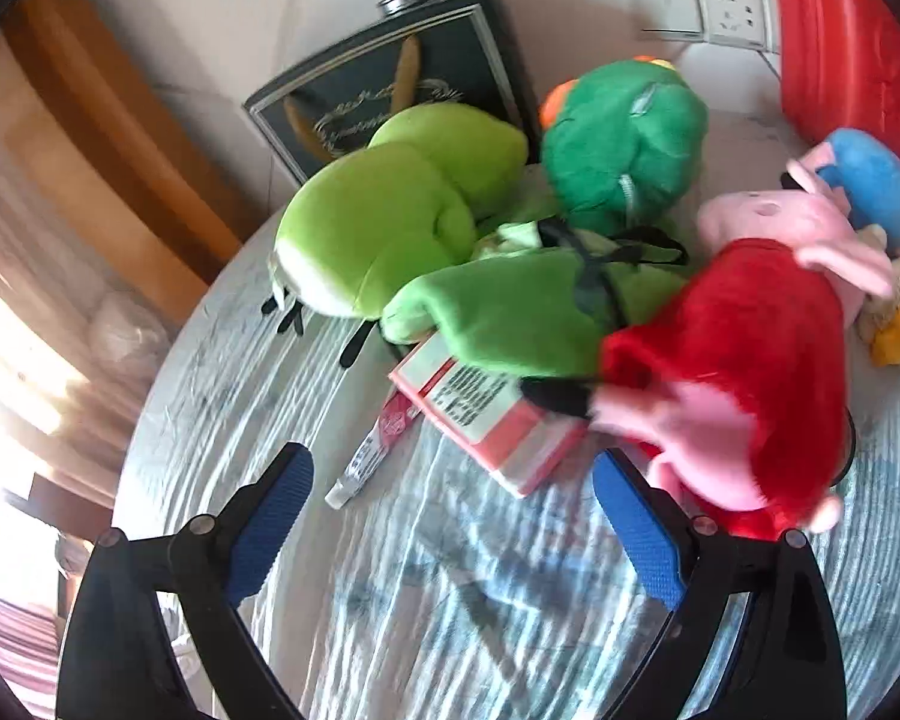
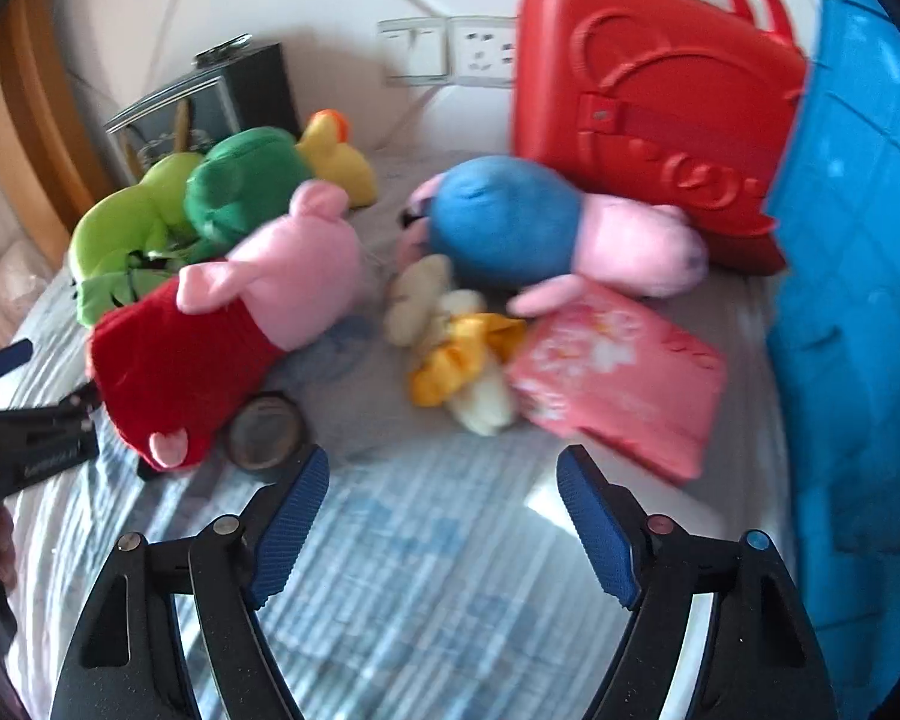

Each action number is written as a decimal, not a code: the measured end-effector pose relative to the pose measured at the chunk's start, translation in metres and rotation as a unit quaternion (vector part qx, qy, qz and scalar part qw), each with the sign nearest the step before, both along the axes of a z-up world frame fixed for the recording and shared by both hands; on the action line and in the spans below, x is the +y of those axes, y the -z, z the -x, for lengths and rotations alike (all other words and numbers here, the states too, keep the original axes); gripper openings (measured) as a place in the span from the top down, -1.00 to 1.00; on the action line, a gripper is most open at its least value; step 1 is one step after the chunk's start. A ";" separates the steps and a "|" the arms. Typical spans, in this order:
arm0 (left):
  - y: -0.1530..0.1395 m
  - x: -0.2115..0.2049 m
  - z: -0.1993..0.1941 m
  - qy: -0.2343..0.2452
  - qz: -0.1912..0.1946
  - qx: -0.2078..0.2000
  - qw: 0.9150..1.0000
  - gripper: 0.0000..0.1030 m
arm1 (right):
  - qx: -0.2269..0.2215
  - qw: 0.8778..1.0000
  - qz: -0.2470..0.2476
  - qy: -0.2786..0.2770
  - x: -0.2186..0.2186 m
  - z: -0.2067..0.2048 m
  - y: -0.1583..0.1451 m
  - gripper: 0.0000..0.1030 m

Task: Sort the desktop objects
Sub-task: 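Move the right tool toward the pink pig in the red dress, then close the right tool on the pink pig's body and lift it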

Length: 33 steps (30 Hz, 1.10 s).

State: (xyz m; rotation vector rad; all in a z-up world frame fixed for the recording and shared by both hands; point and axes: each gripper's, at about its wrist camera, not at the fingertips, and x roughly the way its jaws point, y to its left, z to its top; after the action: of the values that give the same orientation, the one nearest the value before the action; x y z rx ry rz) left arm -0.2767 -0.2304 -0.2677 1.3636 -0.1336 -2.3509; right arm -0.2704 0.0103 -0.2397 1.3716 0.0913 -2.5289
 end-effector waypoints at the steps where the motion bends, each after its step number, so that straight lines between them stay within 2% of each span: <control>1: -0.006 -0.009 -0.007 -0.005 -0.029 0.010 1.000 -0.86 | -0.003 1.000 0.001 -0.006 -0.006 -0.001 0.002 -0.54; 4: -0.021 -0.004 -0.024 0.008 -0.063 0.034 0.997 -0.86 | -0.010 1.000 -0.002 -0.020 -0.018 -0.006 0.005 -0.54; 7: -0.024 0.022 -0.030 0.046 -0.122 0.043 0.991 -0.86 | -0.006 1.000 -0.006 -0.016 -0.015 -0.013 0.002 -0.54; 9: -0.022 0.044 -0.029 0.071 -0.142 0.039 0.987 -0.86 | -0.004 1.000 -0.006 -0.007 -0.007 -0.016 -0.002 -0.54; 15: 0.013 0.094 0.016 0.094 -0.156 0.017 0.983 -0.86 | 0.004 1.000 -0.011 0.018 0.012 -0.011 -0.006 -0.55; 17: 0.028 0.097 0.030 0.095 -0.143 0.001 0.985 -0.79 | 0.002 1.000 -0.010 0.019 0.014 -0.004 -0.004 -0.56; 19: 0.032 0.085 0.032 0.091 -0.110 0.000 0.990 -0.68 | -0.002 1.000 -0.005 0.009 0.010 0.005 -0.001 -0.63; 24: 0.039 0.020 0.022 0.071 -0.126 -0.002 0.989 -0.81 | -0.007 0.999 0.028 -0.030 -0.011 0.021 0.005 -0.65; 30: 0.032 0.032 0.016 0.121 -0.118 0.009 0.986 -0.81 | -0.008 0.996 0.068 -0.059 -0.038 0.038 0.002 -0.67; 33: 0.028 0.036 0.020 0.111 -0.141 0.021 0.984 -0.81 | 0.005 0.996 0.060 -0.065 -0.047 0.050 -0.002 -0.72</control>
State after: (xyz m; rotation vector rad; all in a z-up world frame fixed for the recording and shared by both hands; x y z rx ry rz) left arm -0.2968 -0.1945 -0.2959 1.4946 0.0674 -2.6629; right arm -0.3200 -0.0372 -0.2379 1.2653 0.0288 -2.3924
